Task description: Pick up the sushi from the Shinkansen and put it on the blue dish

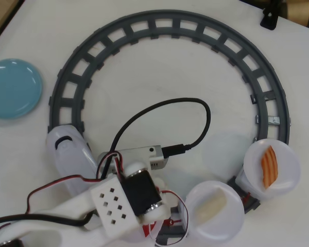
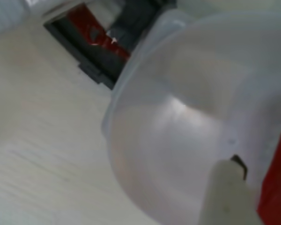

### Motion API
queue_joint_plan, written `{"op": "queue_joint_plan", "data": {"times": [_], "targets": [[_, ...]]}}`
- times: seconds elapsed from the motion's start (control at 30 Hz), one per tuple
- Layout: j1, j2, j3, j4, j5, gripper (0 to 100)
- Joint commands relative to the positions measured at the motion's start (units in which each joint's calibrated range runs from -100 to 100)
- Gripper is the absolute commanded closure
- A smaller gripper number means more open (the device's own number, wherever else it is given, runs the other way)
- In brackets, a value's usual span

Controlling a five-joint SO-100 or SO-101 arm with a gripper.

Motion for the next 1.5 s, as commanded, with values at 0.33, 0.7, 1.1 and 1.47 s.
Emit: {"op": "queue_joint_plan", "data": {"times": [0.33,0.7,1.1,1.47], "targets": [[-2.9,-9.9,7.7,0.6,-1.3,82],[-4.8,-9.8,12.1,-0.7,-0.8,67],[-6.3,-7.1,12.5,-2.1,-0.3,93],[-6.3,-5.0,5.8,0.4,0.3,96]]}}
